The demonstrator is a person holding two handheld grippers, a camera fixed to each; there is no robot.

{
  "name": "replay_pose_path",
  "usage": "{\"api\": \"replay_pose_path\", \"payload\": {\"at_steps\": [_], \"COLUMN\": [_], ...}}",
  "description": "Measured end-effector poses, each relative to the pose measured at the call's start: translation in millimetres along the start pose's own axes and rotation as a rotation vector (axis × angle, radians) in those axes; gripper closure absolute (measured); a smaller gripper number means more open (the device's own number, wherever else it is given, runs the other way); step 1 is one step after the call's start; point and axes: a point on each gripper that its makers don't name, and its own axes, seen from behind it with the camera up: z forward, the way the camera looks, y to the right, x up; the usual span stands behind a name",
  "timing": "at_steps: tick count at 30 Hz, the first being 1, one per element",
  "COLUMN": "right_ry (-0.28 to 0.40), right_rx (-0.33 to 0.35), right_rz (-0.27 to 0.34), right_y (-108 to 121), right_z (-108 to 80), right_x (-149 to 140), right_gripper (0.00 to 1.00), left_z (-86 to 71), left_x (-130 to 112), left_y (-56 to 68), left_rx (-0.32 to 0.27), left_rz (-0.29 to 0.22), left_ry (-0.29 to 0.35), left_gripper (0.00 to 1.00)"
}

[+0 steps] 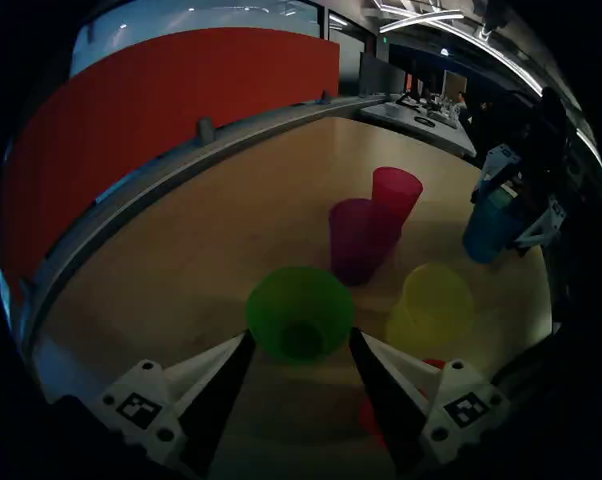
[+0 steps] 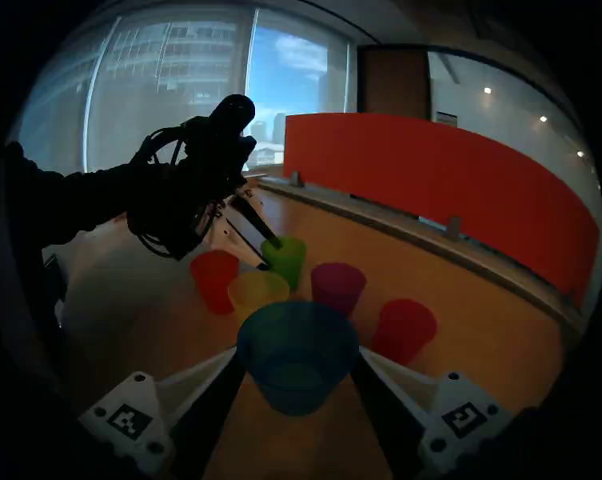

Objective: Pour water

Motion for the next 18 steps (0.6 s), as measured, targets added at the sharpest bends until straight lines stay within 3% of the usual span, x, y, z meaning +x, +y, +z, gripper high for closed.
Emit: {"api": "replay_pose_path", "payload": {"at_steps": [18], "right_ry": [-0.004], "right_rx": [0.0], "right_rz": [0.01], "right_y": [3], "right_z": [2.5], "right_x": [-6], "right_gripper": [0.1], "left_z": [16.2], "left_x": [0], "left_y": [-1.9], "left_rx": [0.009], "left_rz": [-0.005], "left_ry": [-0.015], "left_gripper": [0.16]}}
